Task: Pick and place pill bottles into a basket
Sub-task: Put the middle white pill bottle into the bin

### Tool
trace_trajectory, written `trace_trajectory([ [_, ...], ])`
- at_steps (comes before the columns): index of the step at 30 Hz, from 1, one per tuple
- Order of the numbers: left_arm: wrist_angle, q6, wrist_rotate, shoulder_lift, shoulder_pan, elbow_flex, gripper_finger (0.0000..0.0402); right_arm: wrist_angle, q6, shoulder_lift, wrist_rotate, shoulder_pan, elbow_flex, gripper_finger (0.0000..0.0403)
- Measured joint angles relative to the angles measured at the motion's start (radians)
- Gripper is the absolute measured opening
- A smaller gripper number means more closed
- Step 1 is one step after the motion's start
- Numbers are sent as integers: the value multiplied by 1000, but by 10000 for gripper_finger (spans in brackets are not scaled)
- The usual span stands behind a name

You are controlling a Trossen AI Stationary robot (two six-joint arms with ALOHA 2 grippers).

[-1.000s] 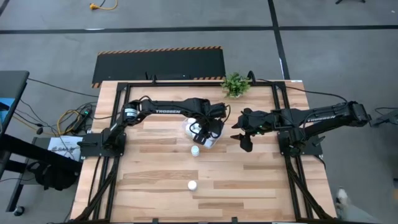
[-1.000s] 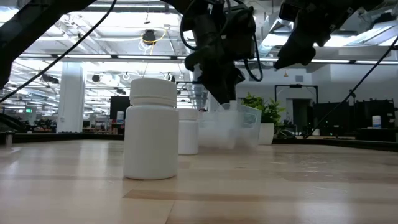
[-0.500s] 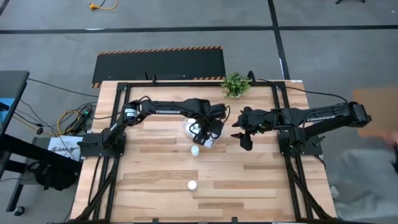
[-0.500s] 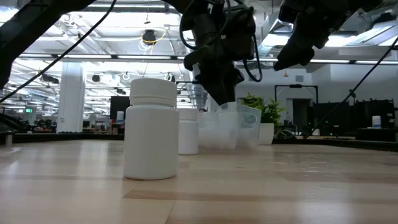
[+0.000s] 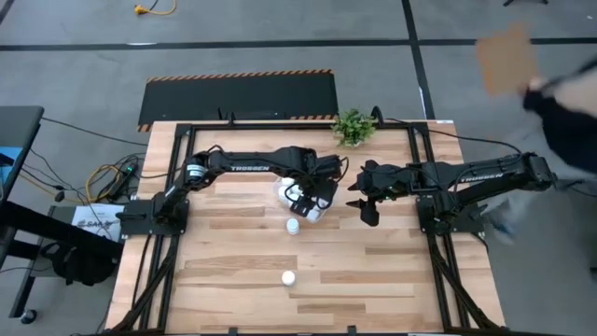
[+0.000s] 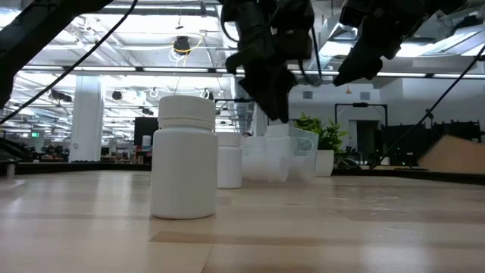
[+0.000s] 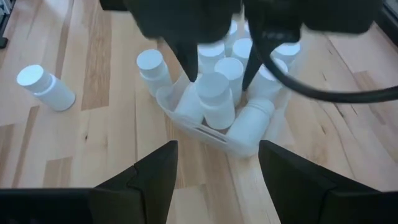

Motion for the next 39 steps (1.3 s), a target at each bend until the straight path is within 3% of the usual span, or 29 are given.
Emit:
trace_trajectory([
  [7,-15,4,-25,-2,-5,51,243,0,0,0,0,3,0,218],
  [39,24,44,-69,-1,-3,40,242,-2,-1,0,-4,3,0,218],
])
